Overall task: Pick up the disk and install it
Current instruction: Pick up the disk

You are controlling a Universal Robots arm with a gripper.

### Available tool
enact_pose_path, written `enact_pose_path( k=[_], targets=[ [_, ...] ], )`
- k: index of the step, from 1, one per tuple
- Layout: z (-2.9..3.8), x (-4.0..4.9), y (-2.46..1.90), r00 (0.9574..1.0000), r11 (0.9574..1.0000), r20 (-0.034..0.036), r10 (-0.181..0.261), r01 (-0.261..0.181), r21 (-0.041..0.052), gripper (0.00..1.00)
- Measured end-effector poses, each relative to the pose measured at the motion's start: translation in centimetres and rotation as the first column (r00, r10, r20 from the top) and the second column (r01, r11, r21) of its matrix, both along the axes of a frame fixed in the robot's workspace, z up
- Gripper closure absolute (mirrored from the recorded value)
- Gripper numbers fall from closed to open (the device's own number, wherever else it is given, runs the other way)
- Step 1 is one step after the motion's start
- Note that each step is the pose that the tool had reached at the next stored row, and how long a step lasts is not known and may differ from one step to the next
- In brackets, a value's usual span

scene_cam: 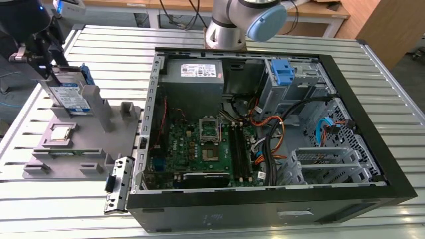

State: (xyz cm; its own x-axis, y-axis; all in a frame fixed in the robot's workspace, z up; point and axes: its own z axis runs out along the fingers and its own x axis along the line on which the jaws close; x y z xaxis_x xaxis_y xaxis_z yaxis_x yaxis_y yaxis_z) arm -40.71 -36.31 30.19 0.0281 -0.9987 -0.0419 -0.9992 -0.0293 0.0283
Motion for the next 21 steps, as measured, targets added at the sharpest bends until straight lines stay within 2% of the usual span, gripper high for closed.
enact_pose_path(
  k=[12, 21],
  targets=[
    [-0.46, 0.01, 0.26, 1.0000, 1.0000, 0.0000, 0.000, 0.000, 0.0000, 0.35],
    [-0.51, 0.02, 0.39, 1.0000, 1.0000, 0.0001, 0.000, 0.000, 0.0000, 0.35]
  ],
)
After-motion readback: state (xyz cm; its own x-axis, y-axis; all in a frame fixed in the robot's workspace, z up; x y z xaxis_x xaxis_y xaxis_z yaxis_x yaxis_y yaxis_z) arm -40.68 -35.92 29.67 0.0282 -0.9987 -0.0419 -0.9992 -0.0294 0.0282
